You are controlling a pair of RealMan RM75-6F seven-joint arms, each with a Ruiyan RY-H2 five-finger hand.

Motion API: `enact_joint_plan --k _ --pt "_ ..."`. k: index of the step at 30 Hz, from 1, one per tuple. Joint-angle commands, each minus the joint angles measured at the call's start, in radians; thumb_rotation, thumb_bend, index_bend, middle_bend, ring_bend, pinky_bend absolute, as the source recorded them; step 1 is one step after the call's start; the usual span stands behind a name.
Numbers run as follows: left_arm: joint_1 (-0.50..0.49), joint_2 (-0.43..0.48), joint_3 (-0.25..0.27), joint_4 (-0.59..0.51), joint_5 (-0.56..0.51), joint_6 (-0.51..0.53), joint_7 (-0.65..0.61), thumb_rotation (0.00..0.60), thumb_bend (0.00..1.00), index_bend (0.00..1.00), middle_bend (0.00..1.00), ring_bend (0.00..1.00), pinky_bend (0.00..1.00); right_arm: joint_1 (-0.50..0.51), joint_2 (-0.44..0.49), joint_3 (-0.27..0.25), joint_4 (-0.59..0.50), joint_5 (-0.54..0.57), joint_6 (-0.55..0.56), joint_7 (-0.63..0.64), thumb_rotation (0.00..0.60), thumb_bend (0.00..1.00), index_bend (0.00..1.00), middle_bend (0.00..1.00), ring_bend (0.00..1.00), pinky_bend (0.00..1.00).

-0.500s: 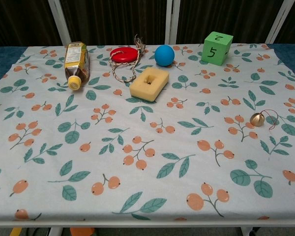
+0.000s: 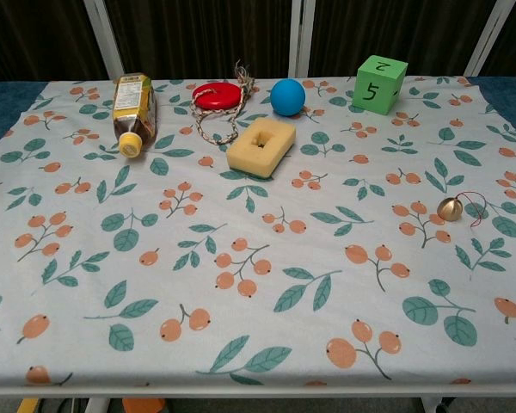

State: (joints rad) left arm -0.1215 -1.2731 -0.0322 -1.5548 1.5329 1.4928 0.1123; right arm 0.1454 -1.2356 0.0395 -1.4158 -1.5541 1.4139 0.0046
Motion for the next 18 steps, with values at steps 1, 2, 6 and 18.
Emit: enact_joint_plan --k 1,2,6,18 --pt "0.0 -0.002 0.003 0.006 0.005 0.002 0.0 0.6 0.0 0.0 0.0 0.0 0.0 0.037 0.019 0.01 -0.025 -0.002 -0.045 -0.047 0.6 0.16 0.0 0.0 0.0 0.0" --pt "0.0 -0.003 0.002 0.009 0.006 0.002 0.0 0.6 0.0 0.0 0.0 0.0 0.0 0.05 0.025 0.013 -0.033 -0.002 -0.061 -0.063 0.6 0.16 0.0 0.0 0.0 0.0" --pt "-0.004 -0.013 -0.001 0.014 0.004 -0.002 0.002 0.6 0.0 0.0 0.0 0.0 0.0 0.121 0.05 0.032 -0.082 -0.001 -0.151 -0.132 0.6 0.16 0.0 0.0 0.0 0.0" --pt "-0.008 -0.017 -0.002 0.021 -0.008 -0.016 -0.002 0.6 0.0 0.0 0.0 0.0 0.0 0.285 0.002 0.05 -0.148 0.058 -0.388 -0.315 0.6 0.18 0.0 0.0 0.0 0.0"
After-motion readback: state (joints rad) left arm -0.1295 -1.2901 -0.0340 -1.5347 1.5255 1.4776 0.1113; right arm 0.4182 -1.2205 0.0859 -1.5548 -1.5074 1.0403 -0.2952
